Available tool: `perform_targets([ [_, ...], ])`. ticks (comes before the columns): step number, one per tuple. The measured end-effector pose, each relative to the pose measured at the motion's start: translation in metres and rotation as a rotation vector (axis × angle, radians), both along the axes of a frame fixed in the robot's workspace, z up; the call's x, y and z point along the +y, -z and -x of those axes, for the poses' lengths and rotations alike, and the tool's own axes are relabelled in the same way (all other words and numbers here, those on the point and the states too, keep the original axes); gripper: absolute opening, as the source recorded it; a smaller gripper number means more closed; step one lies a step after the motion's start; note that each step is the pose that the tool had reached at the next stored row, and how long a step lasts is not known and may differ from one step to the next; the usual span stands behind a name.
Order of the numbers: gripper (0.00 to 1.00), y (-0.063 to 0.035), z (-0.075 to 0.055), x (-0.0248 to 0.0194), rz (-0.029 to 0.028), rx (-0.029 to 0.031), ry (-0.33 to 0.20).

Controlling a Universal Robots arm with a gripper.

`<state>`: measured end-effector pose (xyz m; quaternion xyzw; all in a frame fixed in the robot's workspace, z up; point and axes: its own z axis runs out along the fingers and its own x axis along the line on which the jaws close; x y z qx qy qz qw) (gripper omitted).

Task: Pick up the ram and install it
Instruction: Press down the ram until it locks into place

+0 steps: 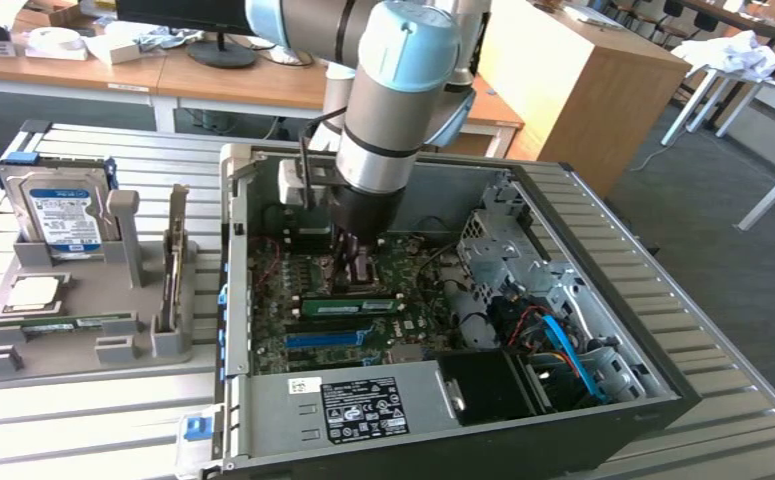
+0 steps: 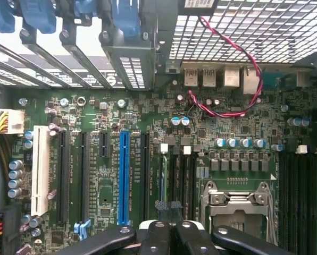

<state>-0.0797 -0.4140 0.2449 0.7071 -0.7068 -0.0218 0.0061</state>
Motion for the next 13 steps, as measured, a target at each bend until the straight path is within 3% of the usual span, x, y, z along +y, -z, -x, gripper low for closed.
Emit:
perform_targets([
  [13, 0.10, 0.0109, 0.0000, 0.0000, -0.0002, 0.0001, 0.000],
])
